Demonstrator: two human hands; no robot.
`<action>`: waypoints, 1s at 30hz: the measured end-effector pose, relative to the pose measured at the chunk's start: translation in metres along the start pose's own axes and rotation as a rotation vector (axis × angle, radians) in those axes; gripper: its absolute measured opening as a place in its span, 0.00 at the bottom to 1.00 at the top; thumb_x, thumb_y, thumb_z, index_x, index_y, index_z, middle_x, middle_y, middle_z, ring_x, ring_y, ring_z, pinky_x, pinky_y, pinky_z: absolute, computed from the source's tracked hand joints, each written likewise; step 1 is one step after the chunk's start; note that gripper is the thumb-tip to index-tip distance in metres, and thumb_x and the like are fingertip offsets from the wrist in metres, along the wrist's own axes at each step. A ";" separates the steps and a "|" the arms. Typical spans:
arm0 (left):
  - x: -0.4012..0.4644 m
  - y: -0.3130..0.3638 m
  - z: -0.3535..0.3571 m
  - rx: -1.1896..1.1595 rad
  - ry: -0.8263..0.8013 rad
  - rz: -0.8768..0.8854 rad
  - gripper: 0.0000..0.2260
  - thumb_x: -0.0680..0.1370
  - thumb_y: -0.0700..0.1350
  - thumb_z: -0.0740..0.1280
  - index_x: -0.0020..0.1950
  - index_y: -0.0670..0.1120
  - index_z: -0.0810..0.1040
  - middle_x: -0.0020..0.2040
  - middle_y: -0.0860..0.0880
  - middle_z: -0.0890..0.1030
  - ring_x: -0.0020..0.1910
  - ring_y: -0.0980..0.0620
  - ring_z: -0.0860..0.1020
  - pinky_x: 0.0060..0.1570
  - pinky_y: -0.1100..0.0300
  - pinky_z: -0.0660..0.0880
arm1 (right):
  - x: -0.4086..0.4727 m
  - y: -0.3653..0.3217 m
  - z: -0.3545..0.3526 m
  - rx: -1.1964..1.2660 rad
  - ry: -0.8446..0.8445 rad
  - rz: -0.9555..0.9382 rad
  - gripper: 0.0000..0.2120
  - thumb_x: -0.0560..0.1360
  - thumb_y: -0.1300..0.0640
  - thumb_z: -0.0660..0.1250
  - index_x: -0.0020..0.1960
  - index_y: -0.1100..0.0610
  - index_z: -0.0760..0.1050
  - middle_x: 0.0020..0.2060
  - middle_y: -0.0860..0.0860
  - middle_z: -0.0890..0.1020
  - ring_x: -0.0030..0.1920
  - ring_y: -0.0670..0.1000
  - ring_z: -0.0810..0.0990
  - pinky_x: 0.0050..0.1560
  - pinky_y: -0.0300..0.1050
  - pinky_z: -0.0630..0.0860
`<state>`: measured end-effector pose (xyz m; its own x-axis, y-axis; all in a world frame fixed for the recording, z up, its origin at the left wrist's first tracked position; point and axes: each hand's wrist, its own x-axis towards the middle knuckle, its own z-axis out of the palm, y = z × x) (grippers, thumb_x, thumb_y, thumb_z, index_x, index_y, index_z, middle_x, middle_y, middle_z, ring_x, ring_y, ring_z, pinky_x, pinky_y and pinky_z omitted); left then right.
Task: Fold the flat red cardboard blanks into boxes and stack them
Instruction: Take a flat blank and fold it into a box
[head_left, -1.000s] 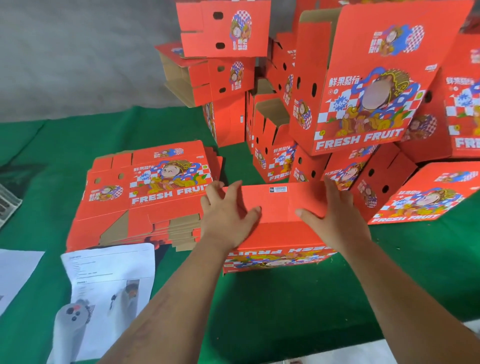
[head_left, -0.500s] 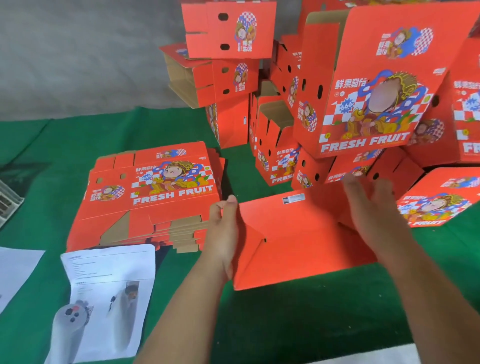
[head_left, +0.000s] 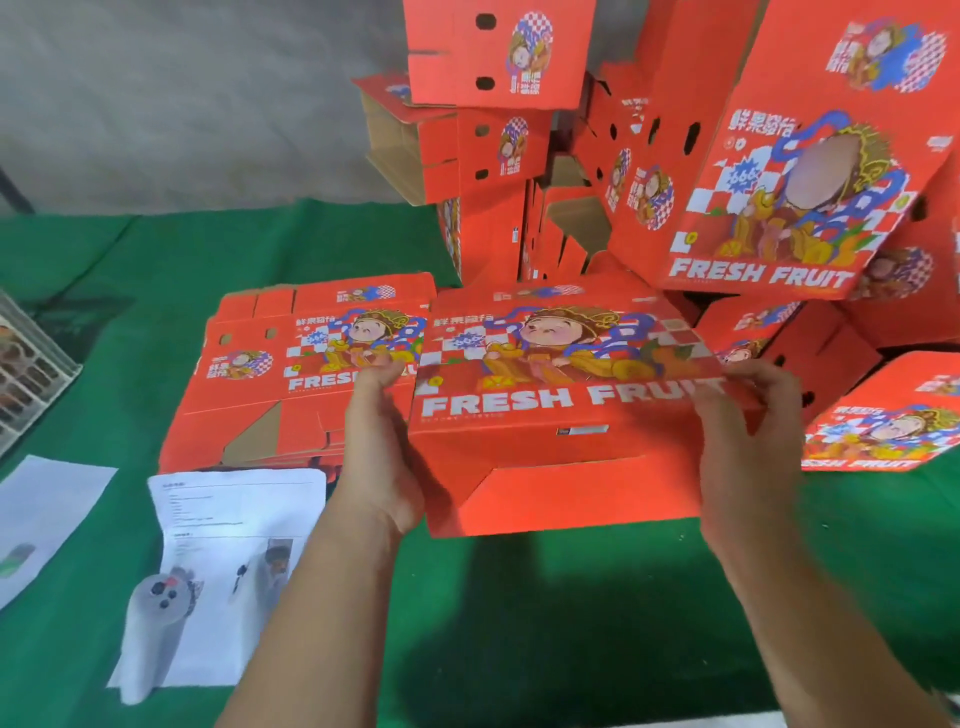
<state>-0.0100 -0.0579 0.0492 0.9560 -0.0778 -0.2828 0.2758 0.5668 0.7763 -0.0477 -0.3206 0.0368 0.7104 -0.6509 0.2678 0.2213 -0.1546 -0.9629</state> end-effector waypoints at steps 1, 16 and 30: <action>-0.003 0.002 -0.006 0.047 -0.038 -0.150 0.16 0.73 0.60 0.69 0.51 0.52 0.89 0.47 0.48 0.88 0.43 0.47 0.87 0.42 0.53 0.83 | -0.006 0.003 -0.001 0.053 -0.041 -0.058 0.14 0.68 0.50 0.69 0.53 0.42 0.75 0.51 0.42 0.79 0.49 0.40 0.77 0.52 0.37 0.73; -0.010 -0.007 -0.047 0.306 -0.178 -0.013 0.29 0.65 0.56 0.85 0.64 0.55 0.80 0.59 0.43 0.86 0.53 0.41 0.87 0.44 0.47 0.84 | -0.004 0.003 -0.038 -0.092 -0.964 0.528 0.24 0.81 0.44 0.64 0.76 0.40 0.66 0.66 0.40 0.81 0.63 0.42 0.81 0.57 0.36 0.74; 0.010 -0.084 -0.005 0.676 -0.064 0.224 0.29 0.79 0.31 0.70 0.76 0.51 0.69 0.53 0.57 0.87 0.50 0.61 0.84 0.44 0.67 0.80 | -0.005 0.056 -0.062 -0.356 -0.424 0.236 0.19 0.82 0.59 0.65 0.65 0.37 0.74 0.53 0.41 0.85 0.51 0.44 0.84 0.49 0.45 0.77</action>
<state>-0.0245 -0.1023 -0.0213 0.9952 -0.0784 -0.0584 0.0541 -0.0559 0.9970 -0.0802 -0.3718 -0.0204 0.9337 -0.3563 -0.0346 -0.1601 -0.3292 -0.9306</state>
